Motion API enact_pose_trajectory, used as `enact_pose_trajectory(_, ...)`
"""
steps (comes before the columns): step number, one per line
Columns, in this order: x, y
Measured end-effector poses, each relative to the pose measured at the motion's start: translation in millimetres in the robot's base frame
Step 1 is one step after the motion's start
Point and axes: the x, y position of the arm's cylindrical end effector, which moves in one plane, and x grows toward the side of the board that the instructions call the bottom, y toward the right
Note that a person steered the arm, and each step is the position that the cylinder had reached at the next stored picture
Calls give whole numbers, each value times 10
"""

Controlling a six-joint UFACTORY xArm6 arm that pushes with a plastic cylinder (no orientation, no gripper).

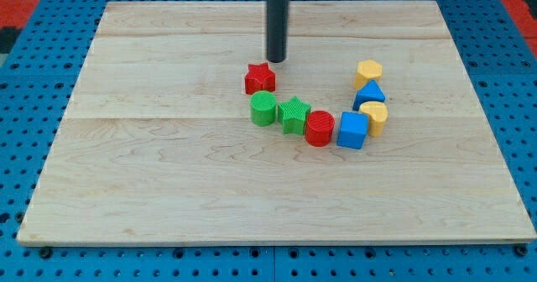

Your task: Push the green circle closer to the red star

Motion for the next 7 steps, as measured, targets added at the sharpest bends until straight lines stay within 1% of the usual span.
enact_pose_trajectory(1, 226, -544)
enact_pose_trajectory(3, 1236, -642)
enact_pose_trajectory(4, 1488, -642)
enact_pose_trajectory(6, 1420, -587)
enact_pose_trajectory(7, 1302, -508)
